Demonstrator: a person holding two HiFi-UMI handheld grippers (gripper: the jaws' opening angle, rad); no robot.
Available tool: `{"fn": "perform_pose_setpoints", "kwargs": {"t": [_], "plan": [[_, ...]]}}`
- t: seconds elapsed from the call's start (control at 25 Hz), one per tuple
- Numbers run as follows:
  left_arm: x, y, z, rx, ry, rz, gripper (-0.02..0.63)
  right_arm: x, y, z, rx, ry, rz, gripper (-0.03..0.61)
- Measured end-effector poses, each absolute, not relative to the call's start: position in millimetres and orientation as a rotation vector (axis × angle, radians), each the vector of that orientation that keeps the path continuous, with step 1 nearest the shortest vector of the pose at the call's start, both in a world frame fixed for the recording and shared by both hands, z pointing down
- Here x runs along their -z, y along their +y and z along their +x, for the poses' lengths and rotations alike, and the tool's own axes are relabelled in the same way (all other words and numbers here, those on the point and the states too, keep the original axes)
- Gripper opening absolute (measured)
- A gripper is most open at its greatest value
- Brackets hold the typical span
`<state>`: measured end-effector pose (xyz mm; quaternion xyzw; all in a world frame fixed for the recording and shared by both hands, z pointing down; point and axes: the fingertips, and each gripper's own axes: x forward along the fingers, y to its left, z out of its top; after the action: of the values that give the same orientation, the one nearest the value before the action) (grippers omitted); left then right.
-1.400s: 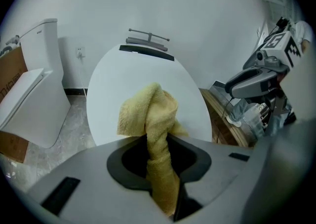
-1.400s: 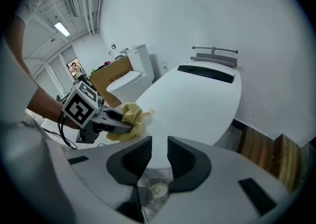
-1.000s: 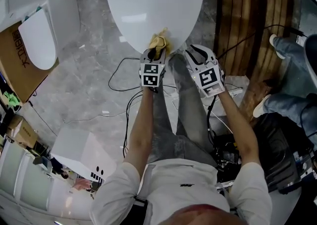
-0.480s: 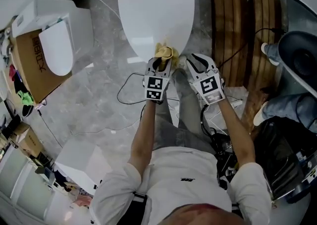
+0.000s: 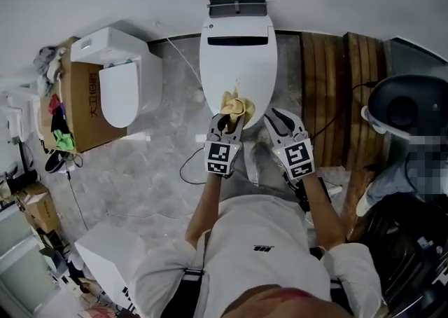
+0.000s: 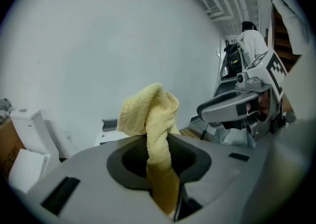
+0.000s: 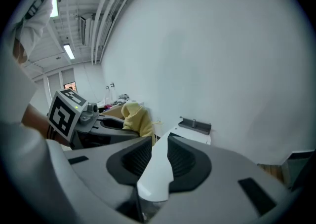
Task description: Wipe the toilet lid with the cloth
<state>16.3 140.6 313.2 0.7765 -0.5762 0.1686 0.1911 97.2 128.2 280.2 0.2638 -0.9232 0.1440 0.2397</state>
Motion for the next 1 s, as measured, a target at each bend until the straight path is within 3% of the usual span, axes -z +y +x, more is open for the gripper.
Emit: {"fn": "perform_pose_setpoints", "kwargs": {"t": [1.0], "plan": [[-117.9,159.1,31.9,-0.342,-1.912,2.321,0.104,-100.4,122.5,140.5,-0.108,-2.802,0.820,0.112]]}}
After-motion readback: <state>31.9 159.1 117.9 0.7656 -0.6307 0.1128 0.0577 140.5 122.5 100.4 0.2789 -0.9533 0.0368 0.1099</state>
